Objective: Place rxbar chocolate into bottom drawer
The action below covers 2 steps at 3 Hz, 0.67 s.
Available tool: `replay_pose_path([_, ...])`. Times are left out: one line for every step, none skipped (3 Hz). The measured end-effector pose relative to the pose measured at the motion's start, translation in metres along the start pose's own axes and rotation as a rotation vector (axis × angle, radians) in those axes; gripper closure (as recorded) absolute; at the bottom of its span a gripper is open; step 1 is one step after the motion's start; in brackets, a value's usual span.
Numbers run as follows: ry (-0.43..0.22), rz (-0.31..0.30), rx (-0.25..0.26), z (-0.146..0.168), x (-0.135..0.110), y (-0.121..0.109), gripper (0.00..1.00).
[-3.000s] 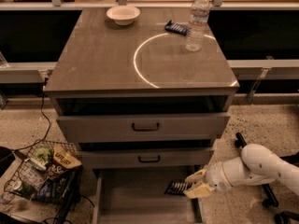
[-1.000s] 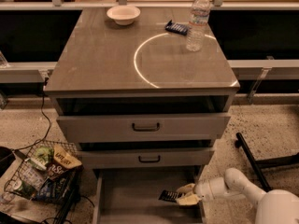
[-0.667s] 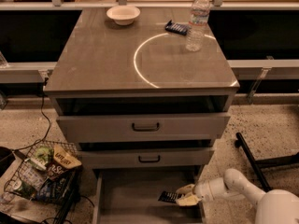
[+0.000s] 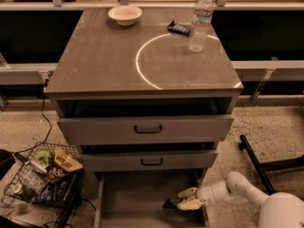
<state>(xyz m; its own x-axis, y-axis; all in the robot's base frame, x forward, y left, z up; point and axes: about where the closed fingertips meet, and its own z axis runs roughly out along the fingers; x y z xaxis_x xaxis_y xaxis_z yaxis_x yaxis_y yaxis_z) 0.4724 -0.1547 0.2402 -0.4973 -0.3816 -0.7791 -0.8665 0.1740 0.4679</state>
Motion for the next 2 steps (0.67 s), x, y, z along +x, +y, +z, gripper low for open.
replay_pose_path([-0.001,0.001,-0.004,0.0022,0.0003,0.0008,0.0])
replay_pose_path([-0.001,0.001,-0.005,0.003,0.0003,0.001,0.0])
